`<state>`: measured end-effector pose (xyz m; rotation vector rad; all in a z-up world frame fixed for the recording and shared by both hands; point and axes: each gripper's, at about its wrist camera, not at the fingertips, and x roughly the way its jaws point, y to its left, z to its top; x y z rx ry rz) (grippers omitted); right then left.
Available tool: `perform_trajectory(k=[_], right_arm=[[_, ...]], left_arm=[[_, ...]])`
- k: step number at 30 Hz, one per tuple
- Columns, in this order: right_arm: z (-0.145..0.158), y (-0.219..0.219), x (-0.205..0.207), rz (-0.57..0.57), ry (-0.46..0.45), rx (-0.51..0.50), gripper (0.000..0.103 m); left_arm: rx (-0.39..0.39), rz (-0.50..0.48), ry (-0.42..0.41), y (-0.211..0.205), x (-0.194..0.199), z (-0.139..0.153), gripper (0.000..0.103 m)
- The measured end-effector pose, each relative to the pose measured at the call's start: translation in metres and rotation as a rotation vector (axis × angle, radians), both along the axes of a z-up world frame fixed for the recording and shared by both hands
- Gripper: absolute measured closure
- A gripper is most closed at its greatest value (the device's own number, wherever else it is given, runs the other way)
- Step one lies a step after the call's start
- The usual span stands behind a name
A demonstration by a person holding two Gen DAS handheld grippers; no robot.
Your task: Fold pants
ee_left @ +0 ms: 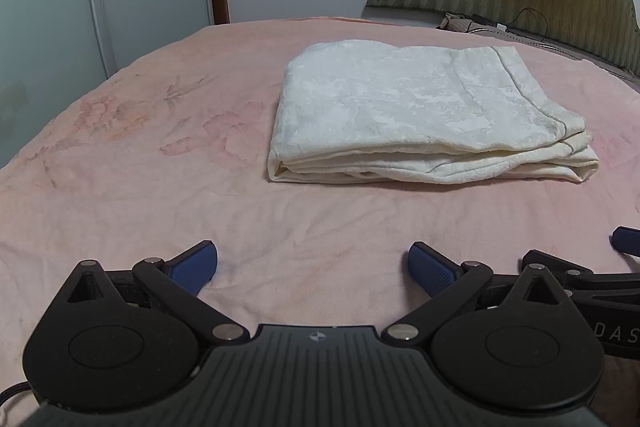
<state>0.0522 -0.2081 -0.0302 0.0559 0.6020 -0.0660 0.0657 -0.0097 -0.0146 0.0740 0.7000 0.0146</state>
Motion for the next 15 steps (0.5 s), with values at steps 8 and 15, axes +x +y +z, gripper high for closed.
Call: perform_trajectory(k=[8,15], right_arm=[[0.0001,-0.0003,0.0004,0.000,0.000,0.001,0.000],[0.0002,-0.0001,0.0001,0.001,0.000,-0.002,0.000]], left_arm=[[-0.002,0.000,0.001,0.0008,0.0004,-0.0004,0.000],[0.000,0.000,0.000,0.0008,0.0004,-0.0004,0.000]])
